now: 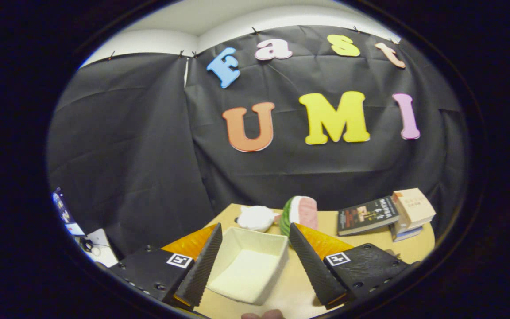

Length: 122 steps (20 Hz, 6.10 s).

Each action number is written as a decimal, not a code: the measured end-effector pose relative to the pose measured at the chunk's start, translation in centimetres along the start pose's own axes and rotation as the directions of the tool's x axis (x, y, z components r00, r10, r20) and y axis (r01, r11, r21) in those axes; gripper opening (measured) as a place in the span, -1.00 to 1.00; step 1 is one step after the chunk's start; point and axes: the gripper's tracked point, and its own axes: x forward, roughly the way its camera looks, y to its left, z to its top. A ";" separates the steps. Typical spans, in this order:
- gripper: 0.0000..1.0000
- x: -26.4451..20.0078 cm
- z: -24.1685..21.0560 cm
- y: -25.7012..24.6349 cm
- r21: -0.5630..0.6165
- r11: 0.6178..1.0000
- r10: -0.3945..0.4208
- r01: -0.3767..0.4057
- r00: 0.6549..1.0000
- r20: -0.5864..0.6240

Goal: Open the storage box then place both shoes into the box .Put the left shoe in first, then the right shoe, with the right side of both shoes facing outward in a uniform manner.

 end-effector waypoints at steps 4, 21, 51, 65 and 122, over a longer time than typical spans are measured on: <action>0.86 -2.6 -3.7 -8.5 0.020 0.989 -0.144 0.145 0.987 -0.071; 0.57 3.4 -26.9 -20.9 0.118 0.926 -0.188 0.358 0.710 -0.679; -0.99 4.2 -10.3 -7.3 0.394 0.859 -0.086 0.328 0.850 -0.519; -0.99 12.3 -16.2 8.6 0.415 0.862 0.031 0.290 0.787 -0.616; 0.67 -3.2 -27.3 -40.0 0.053 0.896 -0.278 0.441 0.651 -0.706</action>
